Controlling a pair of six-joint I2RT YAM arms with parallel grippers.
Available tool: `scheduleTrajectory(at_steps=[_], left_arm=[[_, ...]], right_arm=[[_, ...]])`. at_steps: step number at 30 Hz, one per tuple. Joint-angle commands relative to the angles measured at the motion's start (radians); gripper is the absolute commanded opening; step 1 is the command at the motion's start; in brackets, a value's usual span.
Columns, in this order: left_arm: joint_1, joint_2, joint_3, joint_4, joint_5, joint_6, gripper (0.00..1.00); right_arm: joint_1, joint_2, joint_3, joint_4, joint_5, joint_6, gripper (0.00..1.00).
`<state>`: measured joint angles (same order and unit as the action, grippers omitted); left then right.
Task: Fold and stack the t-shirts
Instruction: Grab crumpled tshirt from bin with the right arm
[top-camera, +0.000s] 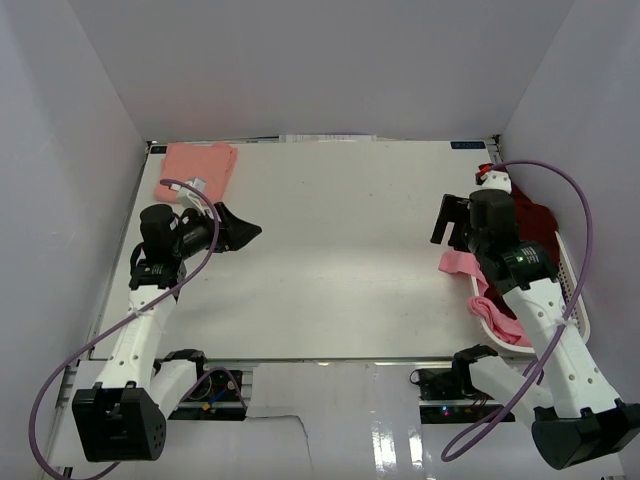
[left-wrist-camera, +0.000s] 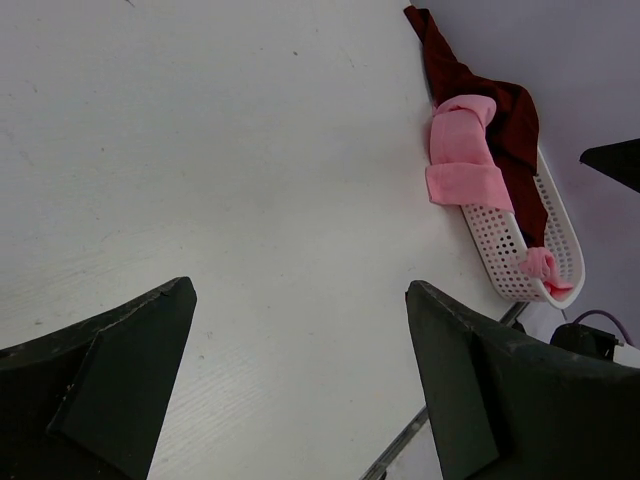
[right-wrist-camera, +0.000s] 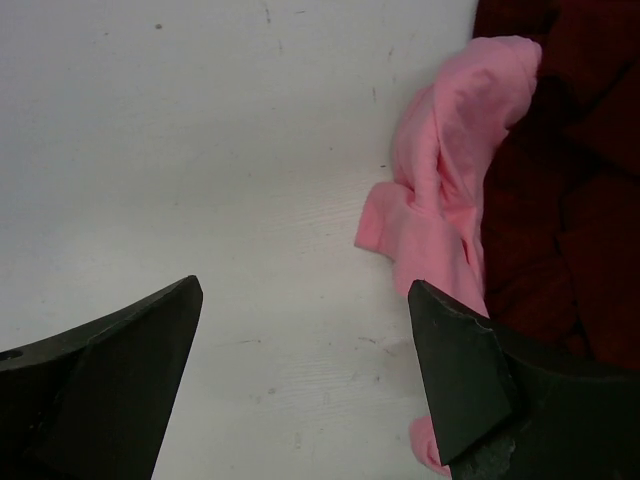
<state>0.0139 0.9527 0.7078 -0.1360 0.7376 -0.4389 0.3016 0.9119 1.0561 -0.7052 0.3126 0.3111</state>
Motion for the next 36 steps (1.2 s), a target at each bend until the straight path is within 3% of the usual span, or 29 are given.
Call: scheduleTrajectory(at_steps=[1, 8, 13, 16, 19, 25, 30, 36], left_arm=[[0.003, -0.04, 0.01, -0.007, -0.035, 0.023, 0.98], [0.003, -0.028, 0.012, -0.008, -0.026, 0.025, 0.98], [0.003, -0.028, 0.01, -0.008, -0.023, 0.025, 0.98], [0.003, -0.028, 0.012, -0.01, -0.017, 0.023, 0.98], [0.003, -0.029, 0.01, -0.008, -0.017, 0.022, 0.98], [0.003, -0.029, 0.006, -0.001, 0.006, 0.014, 0.98], [0.003, -0.034, 0.005, 0.004, 0.022, 0.009, 0.98], [0.003, -0.054, 0.004, 0.0, 0.009, 0.011, 0.98]], right_arm=[[-0.002, 0.001, 0.015, -0.039, 0.134, 0.011, 0.9], [-0.018, 0.065, 0.044, -0.151, 0.261, 0.075, 0.9], [-0.16, 0.143, 0.042, -0.186, 0.261, 0.115, 0.9], [-0.206, 0.182, 0.048, -0.188, 0.302, 0.169, 1.0], [-0.24, 0.218, 0.05, -0.182, 0.365, 0.238, 1.0], [-0.321, 0.323, 0.084, -0.135, 0.385, 0.312, 1.0], [-0.347, 0.347, 0.01, 0.019, 0.408, 0.375, 0.92], [-0.357, 0.502, 0.015, 0.177, 0.375, 0.367, 0.84]])
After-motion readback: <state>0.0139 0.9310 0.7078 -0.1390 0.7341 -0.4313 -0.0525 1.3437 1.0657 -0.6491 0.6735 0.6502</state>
